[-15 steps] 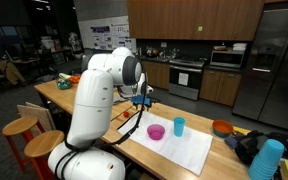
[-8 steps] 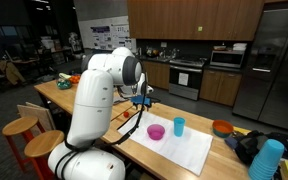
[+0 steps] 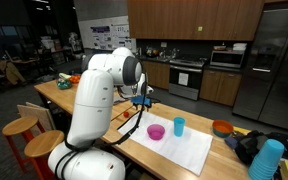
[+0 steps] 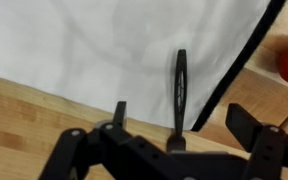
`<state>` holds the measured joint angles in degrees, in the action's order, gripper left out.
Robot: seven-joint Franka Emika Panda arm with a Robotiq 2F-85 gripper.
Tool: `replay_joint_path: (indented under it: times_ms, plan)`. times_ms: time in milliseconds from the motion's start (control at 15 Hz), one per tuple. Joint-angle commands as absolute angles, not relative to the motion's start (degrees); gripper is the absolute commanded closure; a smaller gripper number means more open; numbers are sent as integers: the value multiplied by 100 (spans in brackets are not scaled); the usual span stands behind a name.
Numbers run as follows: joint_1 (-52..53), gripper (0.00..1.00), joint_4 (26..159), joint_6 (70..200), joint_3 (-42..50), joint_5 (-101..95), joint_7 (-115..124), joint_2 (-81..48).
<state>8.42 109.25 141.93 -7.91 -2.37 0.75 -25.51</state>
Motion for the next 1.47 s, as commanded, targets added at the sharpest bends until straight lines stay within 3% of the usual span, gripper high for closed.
replay_joint_path:
  times_ms: [0, 1400]
  plan:
    - [856, 0, 10958, 14214, -754, -182, 44, -2537]
    - [887, 0, 10829, 14230, -788, -181, -96, -2867]
